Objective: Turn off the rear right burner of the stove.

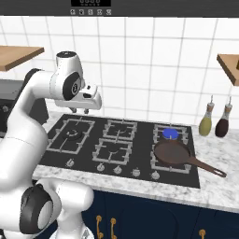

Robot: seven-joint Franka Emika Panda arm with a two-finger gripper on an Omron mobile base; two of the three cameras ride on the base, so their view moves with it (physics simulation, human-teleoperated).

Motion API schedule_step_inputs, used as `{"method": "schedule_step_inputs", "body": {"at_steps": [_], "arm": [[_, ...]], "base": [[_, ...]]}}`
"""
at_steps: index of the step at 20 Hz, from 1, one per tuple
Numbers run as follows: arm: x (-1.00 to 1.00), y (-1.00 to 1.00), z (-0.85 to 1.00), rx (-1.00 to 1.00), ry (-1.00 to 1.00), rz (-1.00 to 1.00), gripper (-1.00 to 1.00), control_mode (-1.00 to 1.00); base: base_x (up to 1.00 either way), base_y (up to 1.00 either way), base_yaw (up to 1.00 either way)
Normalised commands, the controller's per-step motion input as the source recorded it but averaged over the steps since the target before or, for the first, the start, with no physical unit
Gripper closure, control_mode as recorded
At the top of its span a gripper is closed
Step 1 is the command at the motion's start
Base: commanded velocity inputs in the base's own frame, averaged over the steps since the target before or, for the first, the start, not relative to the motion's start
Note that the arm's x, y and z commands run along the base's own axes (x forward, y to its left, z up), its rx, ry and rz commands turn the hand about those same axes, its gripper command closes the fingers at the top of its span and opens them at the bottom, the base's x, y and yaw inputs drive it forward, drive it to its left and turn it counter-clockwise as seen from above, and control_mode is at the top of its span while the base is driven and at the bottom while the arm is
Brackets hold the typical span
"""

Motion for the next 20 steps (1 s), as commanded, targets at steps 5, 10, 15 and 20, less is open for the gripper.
{"method": "schedule_step_inputs", "body": {"at_steps": [5, 10, 15, 20], "arm": [[-0.07, -0.19, -0.01, 0.01, -0.01, 0.00, -1.00, -1.00], [-0.31, -0.62, -0.02, 0.04, -0.04, 0.00, -1.00, -1.00], [-0.35, -0.63, -0.06, 0.03, -0.03, 0.00, -1.00, -1.00], [-0.13, -0.45, -0.28, 0.00, 0.00, 0.01, -1.00, -1.00]], "base": [[0.00, 0.00, 0.00], [0.00, 0.00, 0.00], [0.00, 0.00, 0.00], [0.00, 0.00, 0.00]]}}
